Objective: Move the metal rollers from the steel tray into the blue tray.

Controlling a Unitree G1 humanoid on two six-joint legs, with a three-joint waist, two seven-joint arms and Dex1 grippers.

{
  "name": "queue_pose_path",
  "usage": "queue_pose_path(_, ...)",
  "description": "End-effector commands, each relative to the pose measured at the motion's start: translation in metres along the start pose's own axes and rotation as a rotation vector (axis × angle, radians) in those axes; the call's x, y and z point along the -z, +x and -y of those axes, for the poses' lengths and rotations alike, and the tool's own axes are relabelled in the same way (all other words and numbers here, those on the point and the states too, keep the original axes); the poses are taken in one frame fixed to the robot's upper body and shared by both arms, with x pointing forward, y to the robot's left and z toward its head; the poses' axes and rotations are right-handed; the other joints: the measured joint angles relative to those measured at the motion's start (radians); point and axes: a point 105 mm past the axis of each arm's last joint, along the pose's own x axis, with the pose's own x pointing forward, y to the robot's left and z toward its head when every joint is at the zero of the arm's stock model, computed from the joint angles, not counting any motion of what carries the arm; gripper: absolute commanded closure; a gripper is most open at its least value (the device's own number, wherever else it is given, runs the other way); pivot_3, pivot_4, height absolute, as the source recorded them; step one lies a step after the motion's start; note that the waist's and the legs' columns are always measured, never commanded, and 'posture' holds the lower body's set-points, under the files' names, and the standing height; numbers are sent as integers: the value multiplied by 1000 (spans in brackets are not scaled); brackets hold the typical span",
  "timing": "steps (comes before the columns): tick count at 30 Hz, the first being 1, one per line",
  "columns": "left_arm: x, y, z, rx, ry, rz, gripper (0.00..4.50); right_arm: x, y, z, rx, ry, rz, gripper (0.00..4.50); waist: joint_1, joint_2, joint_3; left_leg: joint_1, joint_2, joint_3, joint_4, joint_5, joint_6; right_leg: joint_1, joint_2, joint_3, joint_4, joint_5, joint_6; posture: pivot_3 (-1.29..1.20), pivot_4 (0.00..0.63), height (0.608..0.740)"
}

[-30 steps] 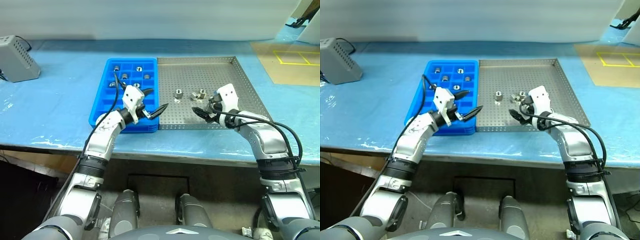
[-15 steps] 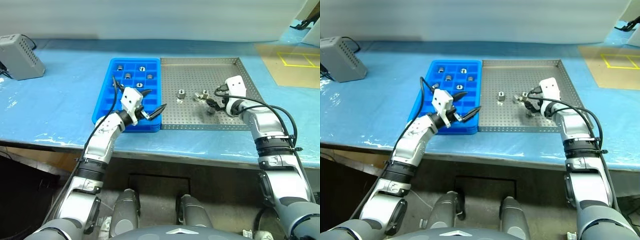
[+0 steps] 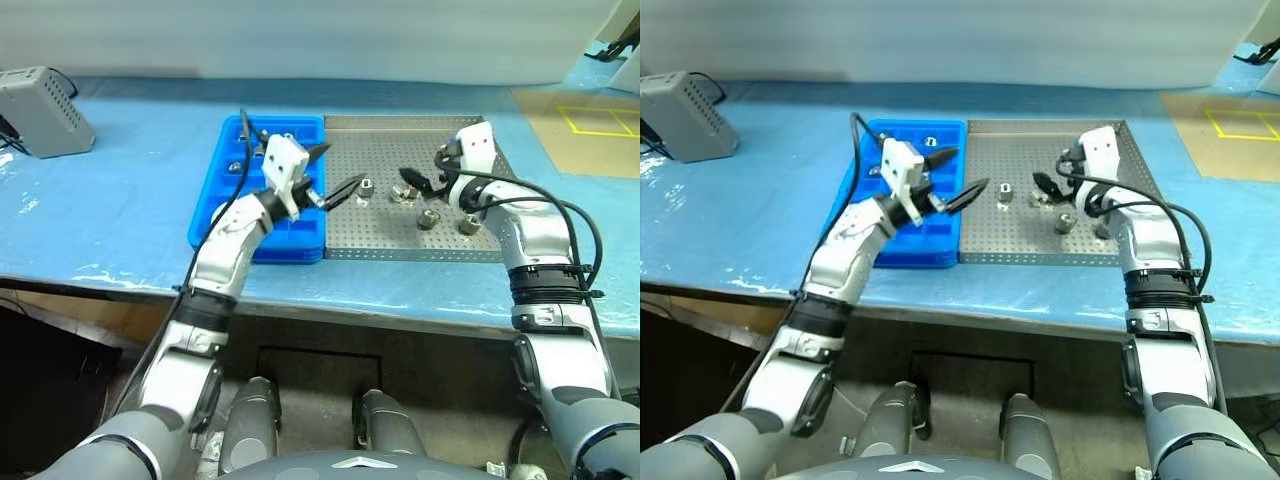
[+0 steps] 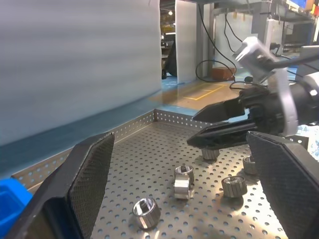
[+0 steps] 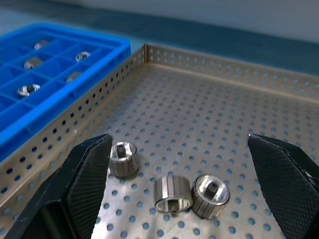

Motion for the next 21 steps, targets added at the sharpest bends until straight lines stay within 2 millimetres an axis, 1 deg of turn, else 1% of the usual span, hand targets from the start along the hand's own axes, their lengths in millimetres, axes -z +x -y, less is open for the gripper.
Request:
queue_pose_path(1,22,19,-13,-44,9,-144,0,-13,-10,2,29,3,80,40,-8,0,0,0,0,0,1,0,0,0,0,0,0,0,0,-230,150,740)
queue_pose_path(3,28,28,-20,-51,51,-211,0,-13,-13,-1,37,10,91,40,-14,0,0,-1,0,0,2,0,1,-1,0,1,0,0,0,-258,150,740)
queue_pose_path(5,31,39,-28,-73,56,-271,0,-9,-16,-3,51,11,89,40,-20,0,0,-1,0,0,2,-1,1,-2,0,2,0,0,0,-269,150,740)
queue_pose_path(7,31,48,-30,-71,69,-312,0,-5,-19,-4,60,17,85,40,-23,0,0,-2,0,0,2,-1,1,-3,0,1,1,0,0,-286,150,740)
queue_pose_path(10,38,53,-27,-29,108,-391,0,-2,-21,-7,73,28,86,40,-30,0,0,-2,0,0,1,-1,2,-3,0,1,0,0,0,-307,150,740)
queue_pose_path(12,45,54,-23,-7,119,-457,0,-2,-23,-10,73,31,94,40,-34,0,0,-3,-1,0,1,-2,3,-3,0,1,-1,0,0,-320,150,740)
queue_pose_path(14,59,49,-21,-8,88,-539,0,-2,-25,-11,81,39,103,40,-36,0,0,-3,-1,0,2,-2,3,-3,0,1,-1,0,0,-334,150,740)
queue_pose_path(16,69,43,-24,-34,110,-594,0,-1,-26,-12,88,47,107,40,-38,0,0,-3,-1,0,2,-2,3,-2,0,1,-1,0,0,-350,150,740)
queue_pose_path(18,72,40,-28,-65,130,-610,0,-1,-28,-15,87,55,112,40,-38,0,0,-3,-1,0,2,-2,3,-3,0,1,-1,0,0,-355,150,740)
queue_pose_path(21,66,44,-35,-129,144,-585,0,-1,-31,-20,86,68,124,40,-38,0,0,-3,-1,0,2,-2,3,-2,0,1,-1,0,0,-379,150,740)
